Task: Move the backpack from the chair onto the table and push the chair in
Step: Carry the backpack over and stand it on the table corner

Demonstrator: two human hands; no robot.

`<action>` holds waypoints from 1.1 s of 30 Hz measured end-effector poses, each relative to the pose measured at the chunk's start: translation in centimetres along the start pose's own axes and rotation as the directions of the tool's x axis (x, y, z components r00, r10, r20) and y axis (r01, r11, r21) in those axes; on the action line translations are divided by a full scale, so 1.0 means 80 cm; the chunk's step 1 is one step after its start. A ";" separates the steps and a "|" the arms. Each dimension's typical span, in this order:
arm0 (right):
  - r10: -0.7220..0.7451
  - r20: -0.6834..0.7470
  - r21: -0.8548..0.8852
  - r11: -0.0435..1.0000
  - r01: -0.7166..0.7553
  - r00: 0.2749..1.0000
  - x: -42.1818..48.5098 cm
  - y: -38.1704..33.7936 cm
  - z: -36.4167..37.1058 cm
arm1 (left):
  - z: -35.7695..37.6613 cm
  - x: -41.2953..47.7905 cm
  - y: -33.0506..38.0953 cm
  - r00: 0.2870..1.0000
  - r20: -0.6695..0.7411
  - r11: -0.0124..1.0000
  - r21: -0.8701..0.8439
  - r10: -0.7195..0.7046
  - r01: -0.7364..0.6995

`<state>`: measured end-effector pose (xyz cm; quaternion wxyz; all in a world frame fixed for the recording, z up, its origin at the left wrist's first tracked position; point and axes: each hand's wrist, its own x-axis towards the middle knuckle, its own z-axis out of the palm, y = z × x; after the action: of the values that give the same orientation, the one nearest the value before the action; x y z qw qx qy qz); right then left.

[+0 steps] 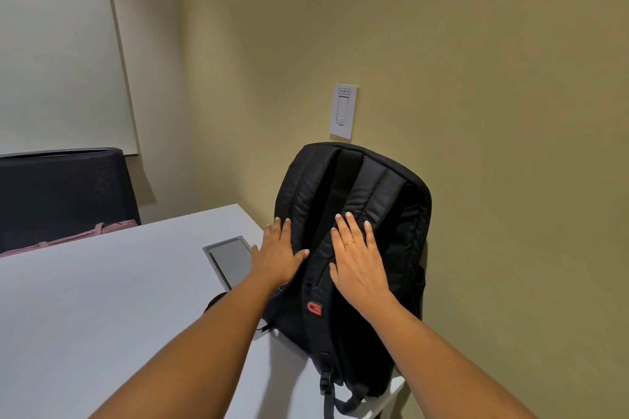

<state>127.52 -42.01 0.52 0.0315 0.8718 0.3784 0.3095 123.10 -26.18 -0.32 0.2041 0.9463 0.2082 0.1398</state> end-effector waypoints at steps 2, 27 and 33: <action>0.000 0.082 0.000 1.000 0.000 0.997 -0.002 -0.003 0.004 | 0.006 -0.007 0.001 0.999 0.037 0.999 0.050 0.014 -0.016; 0.104 0.311 0.191 0.967 -0.169 0.945 -0.118 -0.034 -0.013 | 0.032 -0.154 -0.008 0.981 0.179 0.978 0.178 0.079 -0.111; 0.171 0.358 0.160 0.957 -0.241 0.918 -0.175 -0.025 -0.034 | 0.039 -0.200 0.018 0.972 0.202 0.968 0.192 0.123 -0.162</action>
<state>117.39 -50.56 -5.10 -0.0248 0.9458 0.3022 0.1159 110.73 -35.61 -5.31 0.1128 0.9838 0.1326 0.0418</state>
